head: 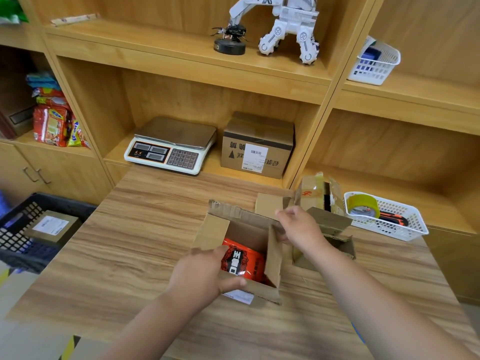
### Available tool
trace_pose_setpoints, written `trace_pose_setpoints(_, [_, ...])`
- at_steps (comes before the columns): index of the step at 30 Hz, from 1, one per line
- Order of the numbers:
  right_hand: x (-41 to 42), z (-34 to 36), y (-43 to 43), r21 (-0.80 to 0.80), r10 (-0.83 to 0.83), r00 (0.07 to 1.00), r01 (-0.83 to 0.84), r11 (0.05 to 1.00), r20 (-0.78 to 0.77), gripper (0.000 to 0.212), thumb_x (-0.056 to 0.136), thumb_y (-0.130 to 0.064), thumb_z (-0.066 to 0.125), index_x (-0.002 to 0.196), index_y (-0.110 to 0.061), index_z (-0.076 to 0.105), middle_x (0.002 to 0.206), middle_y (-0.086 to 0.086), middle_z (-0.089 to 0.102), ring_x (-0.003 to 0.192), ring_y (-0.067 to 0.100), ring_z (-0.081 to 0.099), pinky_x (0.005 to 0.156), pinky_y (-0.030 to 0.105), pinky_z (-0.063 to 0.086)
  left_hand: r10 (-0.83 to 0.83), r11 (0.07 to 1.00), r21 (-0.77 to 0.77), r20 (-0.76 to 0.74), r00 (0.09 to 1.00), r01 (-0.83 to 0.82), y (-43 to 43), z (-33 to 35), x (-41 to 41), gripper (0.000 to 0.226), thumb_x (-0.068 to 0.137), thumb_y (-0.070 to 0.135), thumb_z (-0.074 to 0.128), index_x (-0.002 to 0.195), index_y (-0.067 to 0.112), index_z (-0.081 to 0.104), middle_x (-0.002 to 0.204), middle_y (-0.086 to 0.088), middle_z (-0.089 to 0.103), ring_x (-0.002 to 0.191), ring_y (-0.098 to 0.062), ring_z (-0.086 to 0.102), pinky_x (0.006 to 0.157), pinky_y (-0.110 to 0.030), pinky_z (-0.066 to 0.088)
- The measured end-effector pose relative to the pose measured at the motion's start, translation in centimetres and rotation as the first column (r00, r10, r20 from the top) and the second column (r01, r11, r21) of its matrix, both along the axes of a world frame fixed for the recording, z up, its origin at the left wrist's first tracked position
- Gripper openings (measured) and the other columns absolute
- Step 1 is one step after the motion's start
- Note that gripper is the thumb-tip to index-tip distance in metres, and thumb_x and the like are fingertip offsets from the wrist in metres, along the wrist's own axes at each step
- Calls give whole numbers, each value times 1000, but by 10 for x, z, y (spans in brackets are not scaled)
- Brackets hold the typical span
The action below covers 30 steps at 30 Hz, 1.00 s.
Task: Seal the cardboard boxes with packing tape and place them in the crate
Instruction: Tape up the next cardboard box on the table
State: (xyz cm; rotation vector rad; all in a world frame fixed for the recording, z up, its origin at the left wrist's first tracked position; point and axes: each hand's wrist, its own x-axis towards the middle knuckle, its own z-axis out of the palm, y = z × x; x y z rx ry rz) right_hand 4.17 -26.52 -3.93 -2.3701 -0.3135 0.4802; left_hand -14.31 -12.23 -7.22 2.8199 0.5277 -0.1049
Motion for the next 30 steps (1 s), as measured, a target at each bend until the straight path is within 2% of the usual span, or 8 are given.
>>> trace_pose_setpoints(4, [-19, -2, -5, 80, 104, 992, -98, 992, -70, 60, 96, -51, 37, 147, -20, 26, 146, 3, 41, 95, 15, 66, 100, 41, 45, -11, 999, 38, 26, 1000, 10, 0, 3, 5, 86, 66, 89, 33, 130, 34, 42, 93, 9, 64, 89, -15, 59, 63, -25, 41])
trace_pose_setpoints(8, [-30, -8, -16, 80, 194, 977, -188, 979, -84, 65, 96, -54, 34, 151, -23, 15, 153, 0, 32, 128, 18, 48, 112, 40, 30, -86, 993, 87, 24, 996, 84, 1, -1, 4, 98, 56, 95, 15, 124, 34, 47, 89, 8, 64, 88, -16, 60, 59, -26, 38])
trace_pose_setpoints(10, [-31, -10, -20, 55, 217, 973, -213, 975, -73, 64, 96, -54, 35, 150, -24, 19, 153, -1, 31, 136, 17, 38, 115, 40, 26, -109, 991, 83, 24, 994, 107, 2, -1, 4, 106, 48, 97, 9, 126, 35, 46, 95, 8, 65, 92, -17, 61, 61, -27, 37])
trace_pose_setpoints(13, [-36, -10, -25, 21, 318, 947, -319, 948, 37, 51, 98, -44, 41, 144, -22, 36, 148, -2, 39, 127, 8, 42, 104, 23, 30, -123, 987, 109, 32, 992, 119, 3, 2, 5, 100, 51, 97, 22, 125, 36, 50, 103, 9, 66, 97, -16, 59, 66, -26, 38])
trace_pose_setpoints(19, [-42, -22, -41, -234, 517, 819, -467, 853, 250, 40, 100, -41, 34, 122, -23, 63, 134, -7, 55, 121, 11, 45, 106, 23, 19, -119, 979, 202, 411, 904, 37, 9, 18, 1, 74, 59, 77, 50, 97, 17, 71, 86, 2, 71, 81, -21, 68, 65, -29, 51])
trace_pose_setpoints(23, [-46, -29, -41, -271, 505, 833, -444, 854, 228, 45, 100, -45, 30, 121, -25, 64, 135, -11, 52, 111, 14, 39, 104, 35, 30, 79, 988, 105, 311, 947, -117, 21, 11, 7, 83, 72, 67, 61, 133, 13, 48, 127, -4, 57, 120, -23, 50, 101, -37, 37])
trace_pose_setpoints(27, [-43, -30, -36, -270, 464, 860, -405, 874, 212, 47, 97, -52, 31, 114, -27, 68, 129, -15, 53, 118, 18, 41, 101, 38, 32, 210, 978, -43, 254, 944, -205, 37, -3, 13, 93, 75, 60, 64, 146, 15, 25, 142, -3, 39, 131, -22, 35, 109, -36, 27])
trace_pose_setpoints(30, [-38, -27, -26, -273, 439, 868, -375, 886, 232, 38, 85, -61, 51, 107, -34, 68, 110, -22, 52, 109, 10, 41, 90, 32, 30, 224, 973, -95, 197, 955, -209, 43, -10, 18, 100, 73, 59, 66, 148, 14, 17, 148, -3, 30, 137, -21, 28, 111, -38, 26])
